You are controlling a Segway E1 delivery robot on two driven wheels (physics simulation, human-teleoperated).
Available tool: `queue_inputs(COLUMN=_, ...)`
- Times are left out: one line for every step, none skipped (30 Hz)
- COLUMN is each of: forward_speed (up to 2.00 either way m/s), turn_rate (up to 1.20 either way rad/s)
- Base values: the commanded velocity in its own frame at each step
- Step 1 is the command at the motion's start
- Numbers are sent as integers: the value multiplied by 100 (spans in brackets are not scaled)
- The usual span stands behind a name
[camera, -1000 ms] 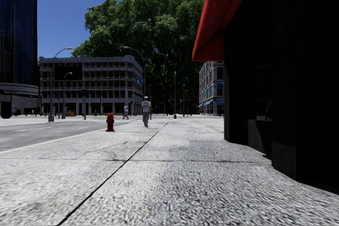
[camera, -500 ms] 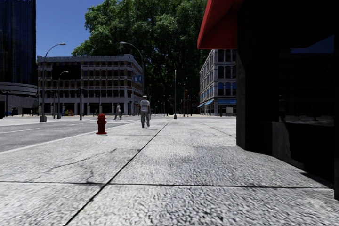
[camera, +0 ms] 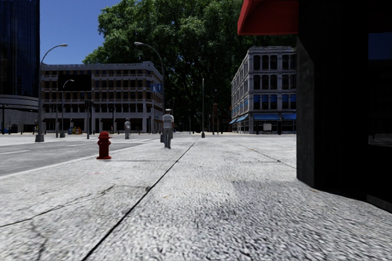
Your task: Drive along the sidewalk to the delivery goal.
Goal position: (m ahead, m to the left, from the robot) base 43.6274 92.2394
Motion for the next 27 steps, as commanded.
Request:
queue_inputs(forward_speed=200, turn_rate=0)
queue_inputs(forward_speed=200, turn_rate=0)
queue_inputs(forward_speed=200, turn_rate=0)
queue_inputs(forward_speed=200, turn_rate=0)
queue_inputs(forward_speed=200, turn_rate=0)
queue_inputs(forward_speed=200, turn_rate=0)
queue_inputs(forward_speed=200, turn_rate=0)
queue_inputs(forward_speed=200, turn_rate=0)
queue_inputs(forward_speed=200, turn_rate=0)
queue_inputs(forward_speed=200, turn_rate=0)
queue_inputs(forward_speed=200, turn_rate=0)
queue_inputs(forward_speed=200, turn_rate=0)
queue_inputs(forward_speed=200, turn_rate=0)
queue_inputs(forward_speed=200, turn_rate=0)
queue_inputs(forward_speed=200, turn_rate=0)
queue_inputs(forward_speed=200, turn_rate=0)
queue_inputs(forward_speed=200, turn_rate=0)
queue_inputs(forward_speed=200, turn_rate=0)
queue_inputs(forward_speed=200, turn_rate=0)
queue_inputs(forward_speed=200, turn_rate=0)
queue_inputs(forward_speed=200, turn_rate=0)
queue_inputs(forward_speed=200, turn_rate=0)
queue_inputs(forward_speed=200, turn_rate=0)
queue_inputs(forward_speed=200, turn_rate=0)
queue_inputs(forward_speed=200, turn_rate=0)
queue_inputs(forward_speed=200, turn_rate=0)
queue_inputs(forward_speed=200, turn_rate=0)
